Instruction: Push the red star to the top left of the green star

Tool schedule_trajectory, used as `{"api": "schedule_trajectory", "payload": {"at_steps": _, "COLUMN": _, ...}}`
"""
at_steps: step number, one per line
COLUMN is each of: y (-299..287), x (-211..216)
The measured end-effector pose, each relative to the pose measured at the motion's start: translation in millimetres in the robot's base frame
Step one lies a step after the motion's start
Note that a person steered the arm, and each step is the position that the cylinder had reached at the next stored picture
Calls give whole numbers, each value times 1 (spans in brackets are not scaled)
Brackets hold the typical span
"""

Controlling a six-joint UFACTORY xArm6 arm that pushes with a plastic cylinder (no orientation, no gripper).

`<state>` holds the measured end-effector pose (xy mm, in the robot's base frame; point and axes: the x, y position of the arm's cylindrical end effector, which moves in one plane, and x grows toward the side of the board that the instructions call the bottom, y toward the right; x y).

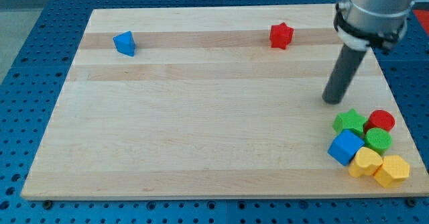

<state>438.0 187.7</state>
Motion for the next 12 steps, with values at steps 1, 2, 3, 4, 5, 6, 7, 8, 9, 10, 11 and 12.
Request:
{"api": "schedule_trajectory", "payload": {"at_steps": 1, "y": 0, "x": -70}}
{"api": "schedule_trajectory", "payload": {"at_steps": 2, "y": -7, "x": -122}}
{"api": "schedule_trajectory", "payload": {"at_steps": 3, "y": -8, "x": -143}}
{"api": "schedule_trajectory", "payload": {"at_steps": 4, "y": -47, "x": -169}}
{"api": "schedule_trajectory", "payload": {"at_steps": 5, "y": -105, "x": -173}}
{"api": "schedule_trajectory", "payload": {"at_steps": 6, "y": -151, "x": -146}}
{"api": "schedule_trajectory", "payload": {"at_steps": 7, "y": -154, "x": -113}}
{"api": "schedule_trajectory", "payload": {"at_steps": 8, "y": -154, "x": -142}}
{"api": "schedule_trajectory", "payload": {"at_steps": 9, "y": -141, "x": -183}}
{"api": "schedule_trajectory", "payload": {"at_steps": 10, "y": -105, "x": -179}}
{"api": "schedule_trajectory", "payload": {"at_steps": 11, "y": -93, "x": -147}}
{"api": "schedule_trajectory", "payload": {"at_steps": 12, "y": -94, "x": -100}}
